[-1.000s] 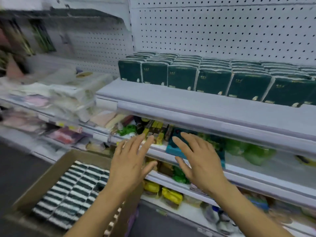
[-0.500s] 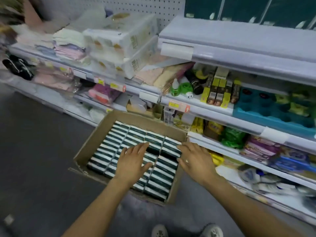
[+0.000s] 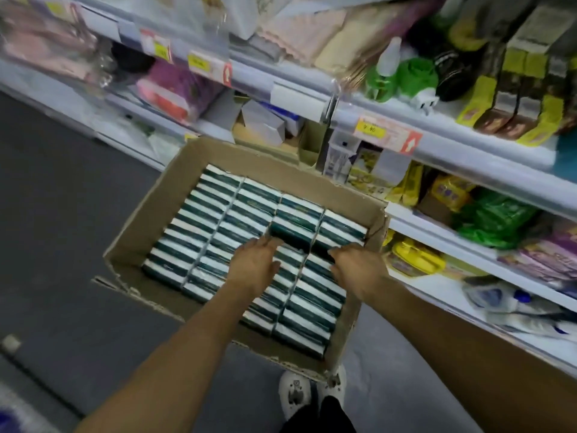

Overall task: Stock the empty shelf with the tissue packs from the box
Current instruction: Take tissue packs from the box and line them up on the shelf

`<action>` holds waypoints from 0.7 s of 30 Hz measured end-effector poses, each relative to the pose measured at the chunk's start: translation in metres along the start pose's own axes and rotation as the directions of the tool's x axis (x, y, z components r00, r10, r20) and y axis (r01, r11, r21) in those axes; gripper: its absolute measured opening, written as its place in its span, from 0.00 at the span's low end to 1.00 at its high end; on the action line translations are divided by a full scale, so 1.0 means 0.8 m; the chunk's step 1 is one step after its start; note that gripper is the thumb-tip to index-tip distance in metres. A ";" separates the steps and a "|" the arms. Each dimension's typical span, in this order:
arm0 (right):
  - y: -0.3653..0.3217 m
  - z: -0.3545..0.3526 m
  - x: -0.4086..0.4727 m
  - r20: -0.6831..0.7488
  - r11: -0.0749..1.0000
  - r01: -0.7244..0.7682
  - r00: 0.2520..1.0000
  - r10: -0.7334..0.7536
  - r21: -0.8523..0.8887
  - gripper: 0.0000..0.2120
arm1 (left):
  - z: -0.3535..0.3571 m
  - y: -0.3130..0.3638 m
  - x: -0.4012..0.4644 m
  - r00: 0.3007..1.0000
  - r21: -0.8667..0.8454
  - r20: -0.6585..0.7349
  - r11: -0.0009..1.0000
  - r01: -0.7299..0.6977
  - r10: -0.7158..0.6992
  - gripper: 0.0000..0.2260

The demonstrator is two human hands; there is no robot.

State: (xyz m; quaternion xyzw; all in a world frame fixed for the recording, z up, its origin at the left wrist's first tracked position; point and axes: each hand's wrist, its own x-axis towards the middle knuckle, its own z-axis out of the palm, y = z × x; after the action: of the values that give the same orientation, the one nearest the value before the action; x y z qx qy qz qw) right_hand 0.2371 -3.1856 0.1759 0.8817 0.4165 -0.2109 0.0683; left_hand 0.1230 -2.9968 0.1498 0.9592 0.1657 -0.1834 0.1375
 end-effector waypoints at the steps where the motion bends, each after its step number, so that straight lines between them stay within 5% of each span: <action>1: 0.000 0.007 0.013 0.027 1.000 -0.011 1.000 0.011 -0.004 0.10 | 0.006 -0.003 0.015 1.000 0.014 -0.004 1.000 -0.009 0.009 0.22; 13: -0.007 0.060 0.076 0.293 0.996 -0.002 0.956 0.027 -0.087 0.06 | 0.047 -0.017 0.099 0.984 0.260 0.059 0.950 -0.175 0.166 0.20; 21: -0.002 0.051 0.074 0.285 0.994 -0.060 0.955 0.082 -0.086 0.08 | 0.039 -0.009 0.110 0.978 0.415 0.135 0.888 -0.199 0.156 0.19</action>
State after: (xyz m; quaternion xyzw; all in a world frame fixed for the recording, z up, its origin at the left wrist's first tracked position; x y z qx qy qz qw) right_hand 0.2562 -3.1546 0.1137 0.8527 0.3780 -0.3182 0.1696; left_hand 0.1882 -2.9769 0.0857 0.9669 0.0261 -0.2487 -0.0513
